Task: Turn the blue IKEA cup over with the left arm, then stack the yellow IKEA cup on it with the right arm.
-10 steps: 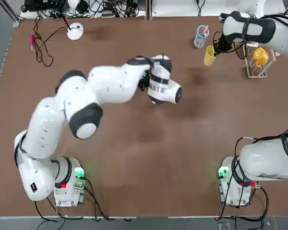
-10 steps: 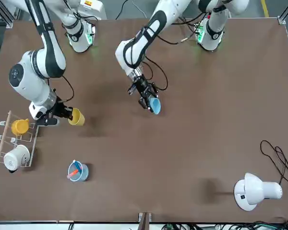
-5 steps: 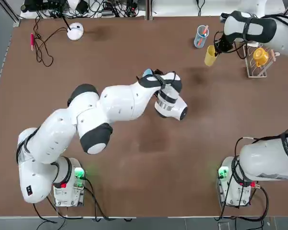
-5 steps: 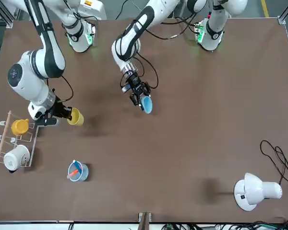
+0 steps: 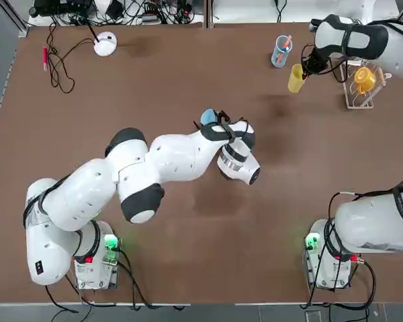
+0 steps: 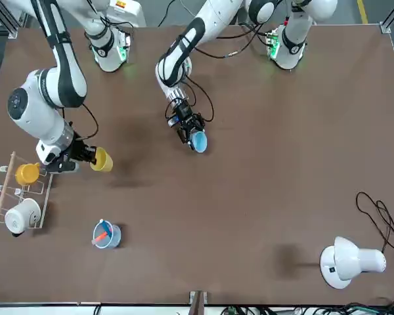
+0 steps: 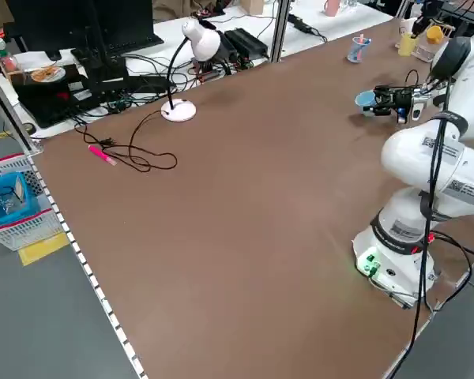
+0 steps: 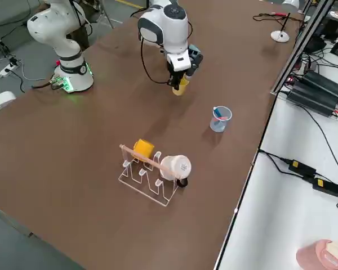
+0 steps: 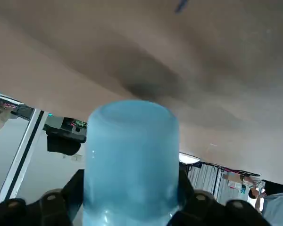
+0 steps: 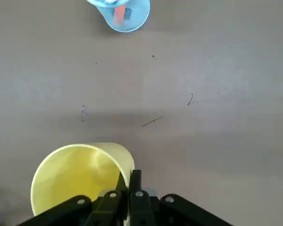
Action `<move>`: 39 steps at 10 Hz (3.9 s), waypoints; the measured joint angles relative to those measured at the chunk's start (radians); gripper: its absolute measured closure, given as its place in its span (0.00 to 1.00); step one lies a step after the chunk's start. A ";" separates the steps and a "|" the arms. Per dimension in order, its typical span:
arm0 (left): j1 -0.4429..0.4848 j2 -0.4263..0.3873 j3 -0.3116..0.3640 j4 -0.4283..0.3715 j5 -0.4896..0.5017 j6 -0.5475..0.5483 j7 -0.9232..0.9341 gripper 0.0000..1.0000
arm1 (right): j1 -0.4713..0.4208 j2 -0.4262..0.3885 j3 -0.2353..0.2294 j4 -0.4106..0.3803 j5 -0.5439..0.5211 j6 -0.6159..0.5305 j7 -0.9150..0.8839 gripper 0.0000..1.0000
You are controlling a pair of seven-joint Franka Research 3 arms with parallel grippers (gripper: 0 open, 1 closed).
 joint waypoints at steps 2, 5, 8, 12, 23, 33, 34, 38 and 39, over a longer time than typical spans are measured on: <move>0.000 0.000 0.003 0.009 0.000 0.000 0.000 0.02 | 0.000 0.000 -0.002 0.000 0.000 0.000 -0.005 0.96; 0.000 -0.009 0.006 0.028 0.000 -0.001 0.000 0.01 | 0.000 0.000 -0.003 0.000 0.000 -0.002 -0.007 0.96; 0.002 -0.069 0.009 0.019 0.000 -0.006 0.020 0.01 | 0.000 0.000 -0.003 0.000 0.000 -0.005 -0.007 0.96; 0.030 -0.226 0.006 -0.125 -0.006 -0.007 0.038 0.01 | 0.034 0.000 -0.004 0.001 0.003 -0.005 -0.001 0.96; 0.743 -1.025 -0.038 -0.706 -0.305 0.617 -0.020 0.01 | 0.404 0.130 0.095 0.136 -0.032 0.131 0.629 0.96; 1.046 -1.063 -0.029 -0.349 -1.116 0.129 -0.582 0.01 | 0.449 0.188 0.266 0.146 -0.137 0.147 0.954 0.96; 1.065 -1.056 -0.025 -0.299 -1.142 0.071 -0.592 0.01 | 0.452 0.195 0.271 0.146 -0.143 0.147 0.966 0.96; 1.073 -1.036 -0.022 -0.262 -1.151 0.018 -0.751 0.01 | 0.448 0.210 0.268 0.146 -0.159 0.147 0.973 0.96; 1.074 -1.030 -0.022 -0.262 -1.152 0.012 -0.755 0.01 | 0.446 0.212 0.267 0.146 -0.162 0.148 0.973 0.96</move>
